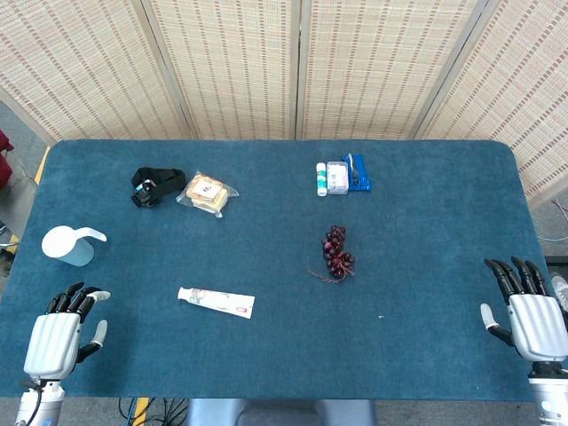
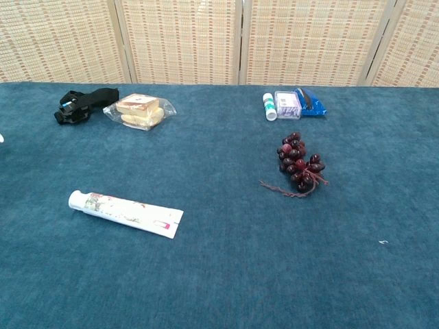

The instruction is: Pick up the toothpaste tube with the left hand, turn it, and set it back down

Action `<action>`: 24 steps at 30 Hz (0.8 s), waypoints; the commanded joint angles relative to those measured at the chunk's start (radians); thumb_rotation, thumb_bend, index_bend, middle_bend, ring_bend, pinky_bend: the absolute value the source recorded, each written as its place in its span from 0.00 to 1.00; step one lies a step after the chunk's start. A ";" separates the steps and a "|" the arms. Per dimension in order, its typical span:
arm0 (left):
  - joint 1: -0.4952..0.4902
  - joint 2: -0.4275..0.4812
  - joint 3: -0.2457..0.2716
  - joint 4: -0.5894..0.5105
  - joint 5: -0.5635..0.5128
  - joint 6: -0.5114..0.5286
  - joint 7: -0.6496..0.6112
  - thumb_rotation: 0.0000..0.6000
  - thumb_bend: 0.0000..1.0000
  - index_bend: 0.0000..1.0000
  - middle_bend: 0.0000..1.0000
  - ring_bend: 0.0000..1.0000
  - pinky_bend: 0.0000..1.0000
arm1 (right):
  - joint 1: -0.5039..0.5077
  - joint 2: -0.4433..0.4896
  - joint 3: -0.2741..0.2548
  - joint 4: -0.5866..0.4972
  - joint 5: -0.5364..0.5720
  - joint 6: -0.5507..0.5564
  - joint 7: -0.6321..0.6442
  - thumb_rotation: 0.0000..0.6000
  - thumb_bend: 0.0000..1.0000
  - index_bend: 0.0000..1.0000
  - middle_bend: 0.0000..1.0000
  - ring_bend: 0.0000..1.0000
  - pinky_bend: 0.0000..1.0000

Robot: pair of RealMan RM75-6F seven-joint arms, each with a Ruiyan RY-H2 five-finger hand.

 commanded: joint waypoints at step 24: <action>-0.138 0.112 0.005 0.017 0.052 -0.211 -0.123 1.00 0.35 0.33 0.33 0.23 0.19 | 0.030 0.053 0.036 -0.053 -0.012 0.002 -0.015 1.00 0.35 0.15 0.19 0.00 0.00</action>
